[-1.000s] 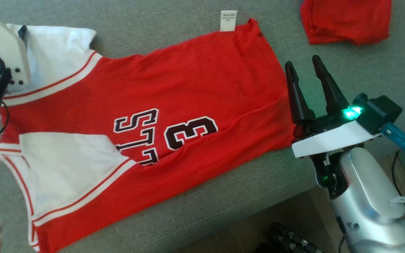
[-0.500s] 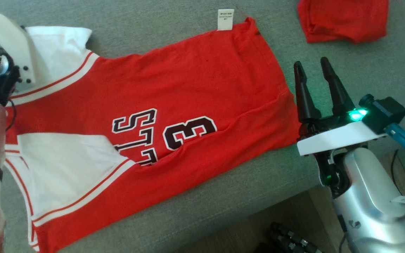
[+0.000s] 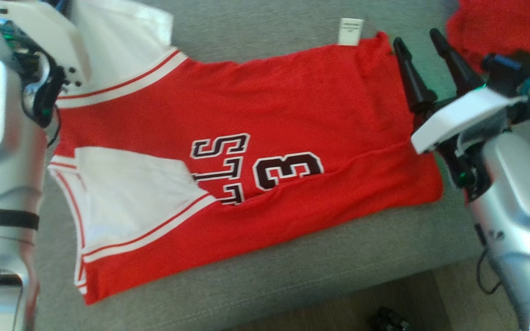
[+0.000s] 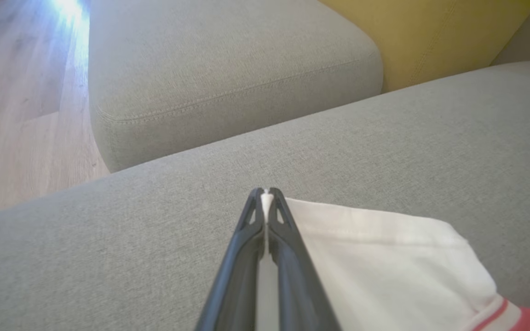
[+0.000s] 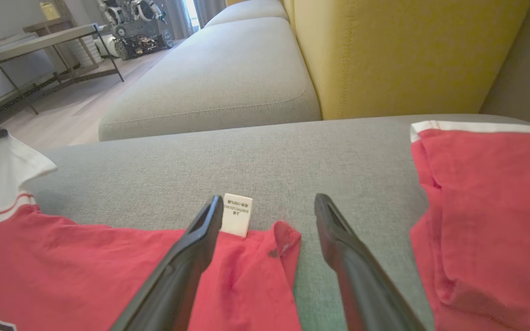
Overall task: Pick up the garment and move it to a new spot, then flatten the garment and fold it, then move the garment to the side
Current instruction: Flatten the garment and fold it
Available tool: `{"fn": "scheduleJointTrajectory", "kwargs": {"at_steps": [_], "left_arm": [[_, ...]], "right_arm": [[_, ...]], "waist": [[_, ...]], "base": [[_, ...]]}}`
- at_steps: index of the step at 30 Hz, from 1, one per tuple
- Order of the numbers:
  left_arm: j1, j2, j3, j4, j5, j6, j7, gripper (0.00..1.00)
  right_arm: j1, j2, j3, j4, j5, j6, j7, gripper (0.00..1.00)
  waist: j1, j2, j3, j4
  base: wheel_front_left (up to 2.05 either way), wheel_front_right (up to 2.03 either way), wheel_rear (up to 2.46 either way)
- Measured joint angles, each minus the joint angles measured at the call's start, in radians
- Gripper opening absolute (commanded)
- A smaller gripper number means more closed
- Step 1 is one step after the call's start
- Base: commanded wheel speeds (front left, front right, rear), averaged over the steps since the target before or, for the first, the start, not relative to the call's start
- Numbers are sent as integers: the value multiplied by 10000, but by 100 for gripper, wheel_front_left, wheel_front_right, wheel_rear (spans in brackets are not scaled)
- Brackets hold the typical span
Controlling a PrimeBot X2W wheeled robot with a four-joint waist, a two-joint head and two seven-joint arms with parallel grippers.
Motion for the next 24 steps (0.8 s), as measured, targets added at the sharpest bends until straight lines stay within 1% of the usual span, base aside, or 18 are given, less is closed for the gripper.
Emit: {"fn": "scheduleJointTrajectory", "kwargs": {"at_steps": [4,8,11,15,24], "left_arm": [[54,-240,-194,-424,-92,-31,-366,0],[80,-408,-359,-731,-299,-35,-499,0],[131,-497,-510,-951,-339,-38,-614,0],[388,-499,-589,-1158,-426,-40,-665,0],[482,-454,-779,-1459,-606,-40,-650,0]], "right_arm": [[-758,-336,268,890,391,0,704,100],[-1388,-650,644,1896,539,0,989,100],[-1685,-767,821,2629,765,0,1122,100],[-1888,-849,1114,3436,991,0,1160,100],[-2626,-911,1452,4633,1542,0,1037,100]], "waist": [[0,0,12,503],[0,0,101,932],[0,0,194,1161],[0,0,304,1336],[0,0,427,1460]], "base": [[0,0,0],[0,0,0],[0,0,0],[0,0,0],[0,0,0]]}}
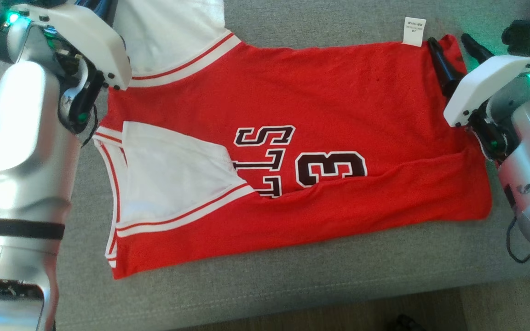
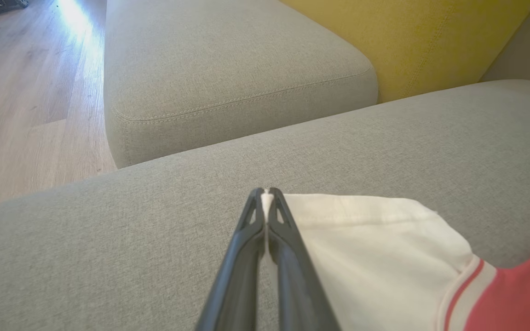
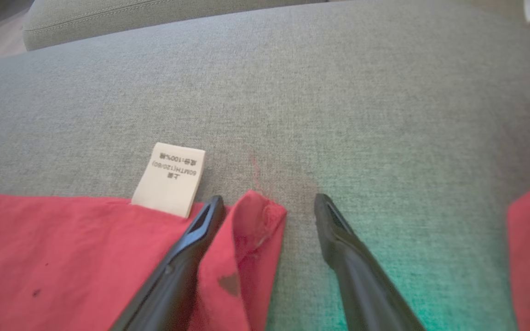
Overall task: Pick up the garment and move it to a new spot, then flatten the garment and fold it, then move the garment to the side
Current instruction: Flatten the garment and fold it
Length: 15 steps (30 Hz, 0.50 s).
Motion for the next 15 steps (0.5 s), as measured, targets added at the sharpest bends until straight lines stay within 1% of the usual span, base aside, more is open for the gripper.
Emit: {"fn": "scheduleJointTrajectory", "kwargs": {"at_steps": [2,3,4,5,6,11,15], "left_arm": [[0,17,-2,-50,0,6,0,0],[0,29,-4,-58,0,10,0,0],[1,50,-4,-59,-2,12,0,0],[3,75,-6,-61,-2,15,0,0],[4,102,-6,-63,-12,17,0,0],[7,153,-6,-59,-98,102,-17,0],[6,151,-4,-42,-104,115,-115,0]], "right_arm": [[-87,2,138,105,178,0,17,100],[-125,2,240,117,324,0,50,93],[-133,-4,332,115,474,0,142,45],[-133,-12,424,105,629,0,240,16],[-134,-29,525,79,759,0,320,0],[-136,-255,1108,-194,1220,0,453,0],[-139,-378,1354,-238,1336,0,136,0]], "waist": [[0,0,-8,-2],[0,0,-19,-7],[0,0,-33,-14],[0,0,-49,-22],[0,0,-63,-34],[0,0,-115,-61],[0,0,-109,-52]], "base": [[0,0,0],[0,0,0],[0,0,0],[0,0,0],[0,0,0],[0,0,0],[0,0,0]]}}
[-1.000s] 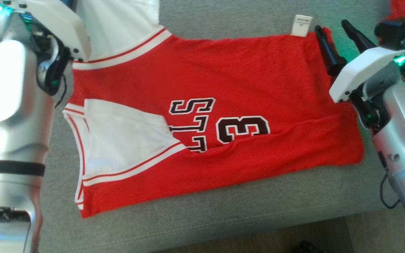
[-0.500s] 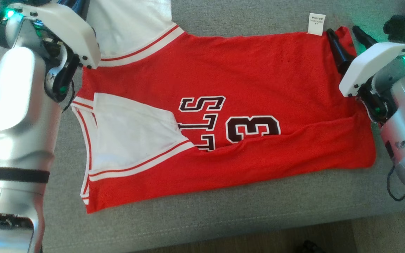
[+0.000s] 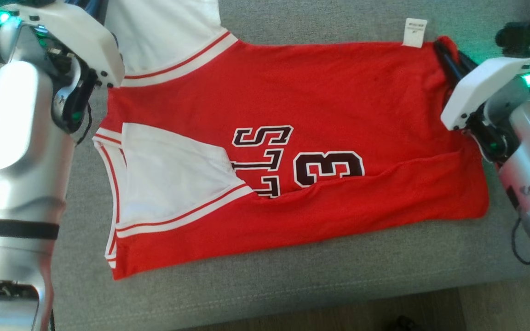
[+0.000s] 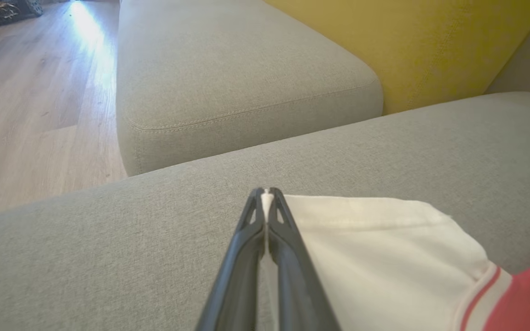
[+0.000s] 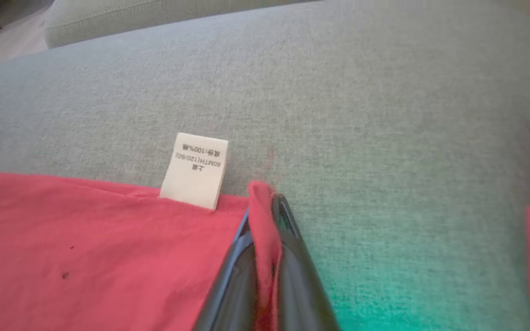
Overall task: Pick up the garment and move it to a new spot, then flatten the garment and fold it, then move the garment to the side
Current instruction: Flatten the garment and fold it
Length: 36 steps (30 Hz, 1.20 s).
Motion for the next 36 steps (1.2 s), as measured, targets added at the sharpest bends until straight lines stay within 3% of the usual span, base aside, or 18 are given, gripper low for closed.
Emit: {"fn": "scheduleJointTrajectory", "kwargs": {"at_steps": [12,18,27,36], "left_arm": [[-342,-46,73,662,-100,347,-922,0],[-952,-303,314,1285,-184,598,-2019,0],[-1002,-529,-58,2215,-244,234,-2692,0],[96,-288,-593,1398,-656,-109,-2564,0]], "right_arm": [[-1249,-107,10,1097,-153,0,-2207,0],[-1667,77,-12,1756,-238,0,-3185,0],[-1550,198,205,1850,-339,0,-3482,0],[-321,-324,31,1126,-339,0,-3484,0]], "waist": [[0,0,107,190],[1,0,68,288],[0,0,-242,374],[0,1,-973,536]], "base": [[0,0,0],[0,0,0],[0,0,0],[0,0,0]]}}
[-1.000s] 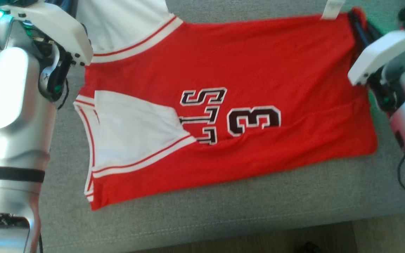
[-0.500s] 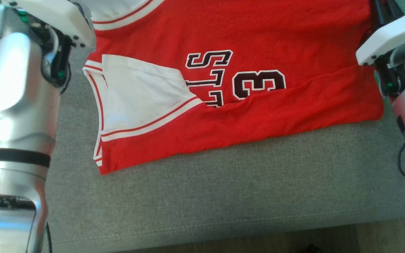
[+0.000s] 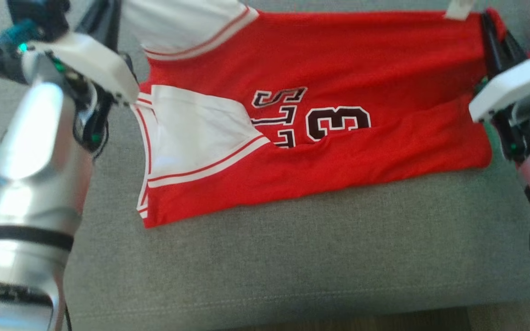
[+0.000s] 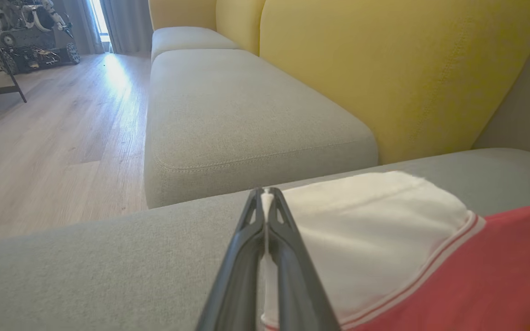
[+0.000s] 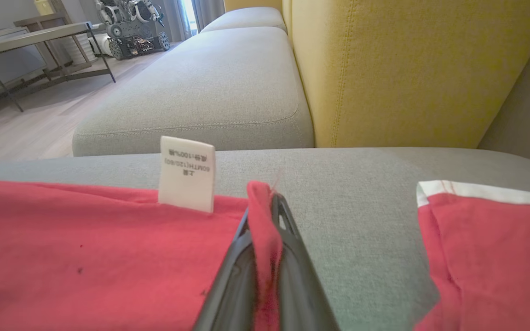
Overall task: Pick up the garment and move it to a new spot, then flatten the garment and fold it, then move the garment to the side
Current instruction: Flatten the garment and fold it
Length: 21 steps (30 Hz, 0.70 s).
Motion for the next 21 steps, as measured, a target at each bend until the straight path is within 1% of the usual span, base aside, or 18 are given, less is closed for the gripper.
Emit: {"fn": "scheduleJointTrajectory", "kwargs": {"at_steps": [3,5,7,10,12,14,16,21], "left_arm": [[663,316,-560,-780,-353,-10,527,0],[1188,648,-1072,-1471,-725,-52,861,0],[1713,1028,-1335,-2069,-1083,-82,1106,0],[2422,1647,-1446,-2865,-1561,-82,1409,0],[2784,1954,-1582,-3371,-1810,-82,1647,0],[2946,2059,-1676,-3609,-1921,-82,1768,0],[3283,2242,-1850,-4136,-2169,-82,1994,0],[4123,2947,-2577,-5465,-2957,-82,2694,0]], "right_arm": [[425,-155,42,-117,33,0,0,0],[625,-251,90,-142,178,0,0,0],[806,-324,242,-171,357,0,2,0],[1086,-453,593,-339,619,0,6,0],[1237,-568,763,-449,817,0,21,0],[1295,-625,863,-483,917,0,40,0],[1456,-759,1020,-556,1174,0,278,0],[2032,-1162,1563,-819,1628,0,784,0]], "waist": [[0,0,-262,99],[0,0,-432,172],[0,0,-598,246],[0,0,-830,367],[0,0,-967,455],[0,0,-1040,503],[0,0,-1187,595],[0,0,-1572,794]], "base": [[0,0,0],[0,0,0],[0,0,0],[0,0,0],[0,0,0],[0,0,0],[0,0,0],[0,0,0]]}}
